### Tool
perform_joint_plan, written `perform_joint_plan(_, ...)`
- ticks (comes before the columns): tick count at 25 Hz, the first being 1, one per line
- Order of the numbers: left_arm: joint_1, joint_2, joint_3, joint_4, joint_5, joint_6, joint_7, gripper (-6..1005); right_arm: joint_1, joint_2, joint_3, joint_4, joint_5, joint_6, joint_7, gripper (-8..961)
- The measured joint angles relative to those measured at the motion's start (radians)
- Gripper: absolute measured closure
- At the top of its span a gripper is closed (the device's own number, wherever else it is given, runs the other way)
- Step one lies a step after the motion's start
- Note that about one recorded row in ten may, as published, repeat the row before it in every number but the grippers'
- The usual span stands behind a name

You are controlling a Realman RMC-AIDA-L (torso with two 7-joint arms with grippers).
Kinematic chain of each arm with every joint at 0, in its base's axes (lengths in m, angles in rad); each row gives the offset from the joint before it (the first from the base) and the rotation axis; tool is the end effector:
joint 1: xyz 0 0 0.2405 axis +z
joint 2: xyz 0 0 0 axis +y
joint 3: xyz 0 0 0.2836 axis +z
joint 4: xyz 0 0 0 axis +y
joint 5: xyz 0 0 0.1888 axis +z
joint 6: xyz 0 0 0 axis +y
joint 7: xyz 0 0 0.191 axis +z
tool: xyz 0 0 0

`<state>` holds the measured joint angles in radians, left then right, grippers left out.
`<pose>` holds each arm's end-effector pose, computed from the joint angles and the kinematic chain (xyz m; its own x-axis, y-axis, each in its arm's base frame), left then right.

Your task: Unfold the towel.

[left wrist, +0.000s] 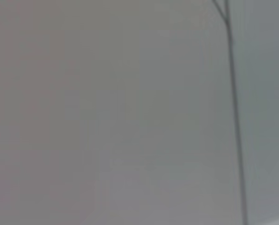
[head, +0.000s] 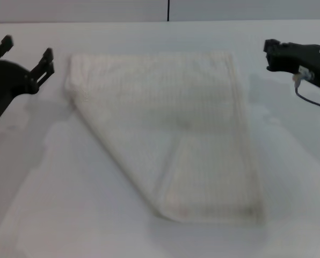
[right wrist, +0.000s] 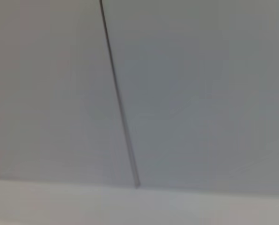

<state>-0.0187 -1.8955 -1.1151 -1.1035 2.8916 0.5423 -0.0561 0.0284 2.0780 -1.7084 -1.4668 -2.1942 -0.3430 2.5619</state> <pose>-0.2889 0.3373 -0.0018 0.8206 0.0181 0.5712 0.5432 -0.3352 -0.7698 0.2546 0.3596 -0.0226 0.6435 -0.3960 -0.6551 -0.7645 -0.2889 -0.5763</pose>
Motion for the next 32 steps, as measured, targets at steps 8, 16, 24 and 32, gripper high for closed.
perform_joint_plan(8,-0.091,0.130,0.100,-0.343,-0.001,-0.488,-0.022,173,0.341,-0.003,0.376,0.108,-0.261,-0.584,0.249,956)
perform_joint_plan(16,-0.219,0.043,0.076,-0.489,-0.105,-1.032,0.240,174,0.642,-0.011,0.548,0.336,-0.431,-0.792,0.285,954)
perform_joint_plan(24,-0.246,-0.169,-0.227,-0.462,-0.387,-1.364,0.810,175,0.782,-0.027,0.554,0.489,-0.468,-0.813,0.290,951)
perform_joint_plan(32,-0.321,-0.171,-0.214,-0.377,-0.457,-1.405,0.844,257,0.885,-0.037,0.556,0.645,-0.481,-0.796,0.287,948)
